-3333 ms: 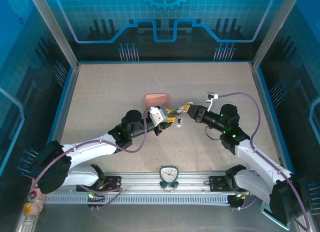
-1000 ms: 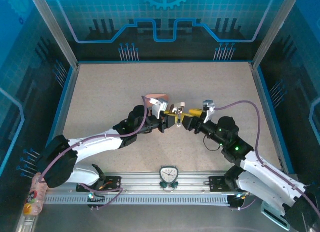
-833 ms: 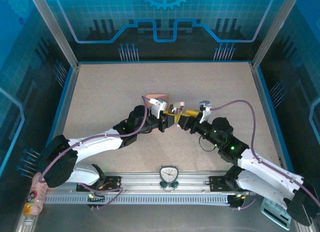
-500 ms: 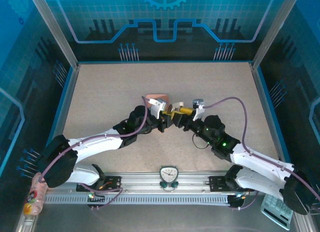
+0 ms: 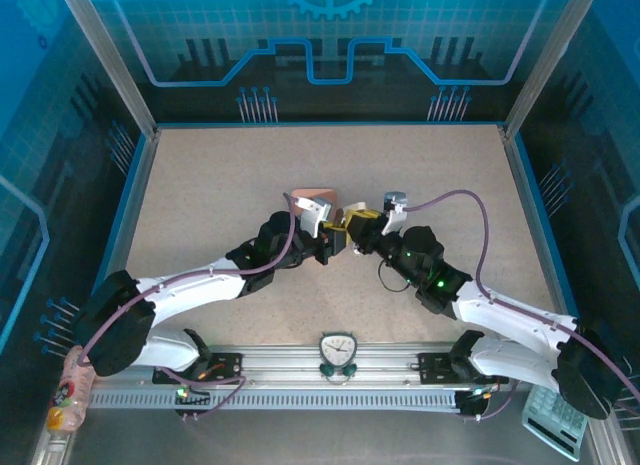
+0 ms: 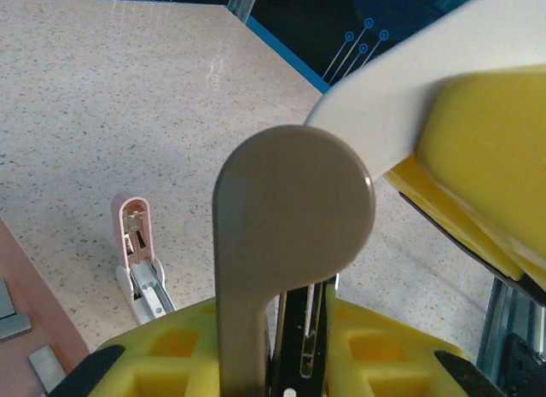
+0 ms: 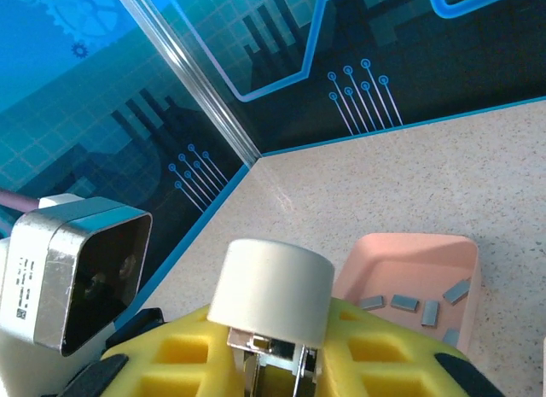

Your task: Load the staples into the stapler

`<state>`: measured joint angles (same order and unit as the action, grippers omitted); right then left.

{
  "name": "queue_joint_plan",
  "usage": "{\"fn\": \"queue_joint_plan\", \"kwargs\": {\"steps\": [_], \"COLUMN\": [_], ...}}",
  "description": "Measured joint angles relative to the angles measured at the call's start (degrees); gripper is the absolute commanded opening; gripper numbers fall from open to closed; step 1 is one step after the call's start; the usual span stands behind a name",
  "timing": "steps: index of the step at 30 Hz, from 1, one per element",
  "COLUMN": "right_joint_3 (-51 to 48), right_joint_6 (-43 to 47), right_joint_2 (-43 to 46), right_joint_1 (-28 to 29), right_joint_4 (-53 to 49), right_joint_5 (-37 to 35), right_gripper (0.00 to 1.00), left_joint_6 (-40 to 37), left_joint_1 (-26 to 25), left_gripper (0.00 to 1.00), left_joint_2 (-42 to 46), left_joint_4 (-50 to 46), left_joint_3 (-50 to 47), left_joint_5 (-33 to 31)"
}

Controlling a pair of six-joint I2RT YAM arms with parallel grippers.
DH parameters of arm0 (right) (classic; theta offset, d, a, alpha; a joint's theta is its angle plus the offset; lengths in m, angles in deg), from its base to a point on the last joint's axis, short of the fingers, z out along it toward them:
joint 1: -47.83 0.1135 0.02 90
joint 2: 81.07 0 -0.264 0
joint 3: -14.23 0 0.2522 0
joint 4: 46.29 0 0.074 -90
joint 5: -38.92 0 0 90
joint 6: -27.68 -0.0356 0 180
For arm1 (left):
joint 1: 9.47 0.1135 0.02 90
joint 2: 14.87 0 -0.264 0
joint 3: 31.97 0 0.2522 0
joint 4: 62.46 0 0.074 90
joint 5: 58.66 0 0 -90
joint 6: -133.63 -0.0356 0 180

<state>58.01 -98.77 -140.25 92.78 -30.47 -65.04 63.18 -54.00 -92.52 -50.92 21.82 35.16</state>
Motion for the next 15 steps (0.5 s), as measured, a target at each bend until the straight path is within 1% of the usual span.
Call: {"fn": "queue_joint_plan", "kwargs": {"steps": [1, 5, 6, 8, 11, 15], "right_joint_3": [0.0, 1.1, 1.6, 3.1, 5.5, 8.2], "right_joint_6": [0.1, 0.9, 1.3, 2.5, 4.6, 6.6], "right_joint_2": [0.0, 0.1, 0.2, 0.4, 0.6, 0.5], "right_joint_1": [0.0, 0.1, 0.0, 0.0, -0.8, -4.7], "right_joint_4": [-0.1, -2.3, -3.3, -6.1, -10.6, -17.4], "right_joint_5": [-0.2, -0.7, -1.0, -1.7, -2.4, -2.4], "right_gripper": [0.2, 0.19, 0.19, 0.19, 0.19, 0.2], "left_joint_6": [0.0, 0.2, 0.2, 0.2, 0.3, 0.3], "left_joint_1": [0.0, 0.0, -0.1, -0.1, -0.1, 0.2], "left_gripper": [0.23, 0.54, 0.58, 0.66, 0.74, 0.8], "left_joint_2": [0.0, 0.0, 0.0, 0.0, 0.4, 1.7], "left_joint_4": [0.0, -0.2, -0.4, -0.7, -1.3, -2.5], "left_joint_3": [0.0, 0.0, 0.0, 0.0, 0.0, 0.0], "left_joint_5": [0.0, 0.0, 0.0, -0.1, -0.2, -1.2]}}
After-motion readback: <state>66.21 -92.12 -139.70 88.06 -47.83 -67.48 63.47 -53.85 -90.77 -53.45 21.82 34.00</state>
